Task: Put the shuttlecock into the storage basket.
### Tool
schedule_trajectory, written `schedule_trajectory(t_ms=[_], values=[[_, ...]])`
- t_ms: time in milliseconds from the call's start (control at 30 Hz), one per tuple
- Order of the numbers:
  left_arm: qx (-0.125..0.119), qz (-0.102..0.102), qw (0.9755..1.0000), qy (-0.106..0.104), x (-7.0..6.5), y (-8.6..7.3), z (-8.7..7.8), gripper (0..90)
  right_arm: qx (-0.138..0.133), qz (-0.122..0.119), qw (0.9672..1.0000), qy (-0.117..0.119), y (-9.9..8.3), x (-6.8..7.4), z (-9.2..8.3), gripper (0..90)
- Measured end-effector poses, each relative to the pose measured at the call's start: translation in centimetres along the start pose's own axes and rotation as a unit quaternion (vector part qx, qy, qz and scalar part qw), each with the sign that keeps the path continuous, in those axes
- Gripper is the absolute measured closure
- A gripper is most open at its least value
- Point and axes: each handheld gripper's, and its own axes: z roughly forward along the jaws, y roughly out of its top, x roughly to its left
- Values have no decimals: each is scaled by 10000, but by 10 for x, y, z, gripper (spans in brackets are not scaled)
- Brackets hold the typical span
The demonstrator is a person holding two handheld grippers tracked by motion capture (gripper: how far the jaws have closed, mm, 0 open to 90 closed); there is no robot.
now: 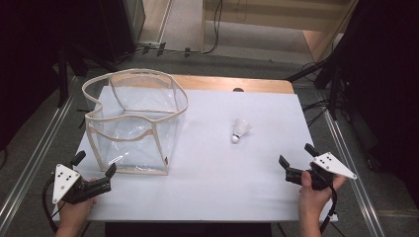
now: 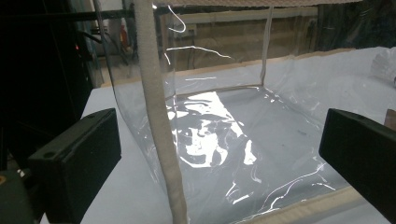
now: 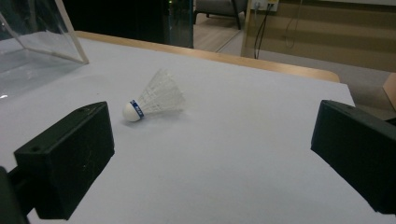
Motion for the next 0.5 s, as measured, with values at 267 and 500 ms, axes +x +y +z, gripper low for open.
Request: schedule_trajectory(t_ms=[267,500], values=[[0,29,10000,6,-1,0,0,0,83,-82,9998,159,13,2,12,0],[-2,55,10000,-7,-1,0,0,0,143,-155,9996,185,25,8,19,58]])
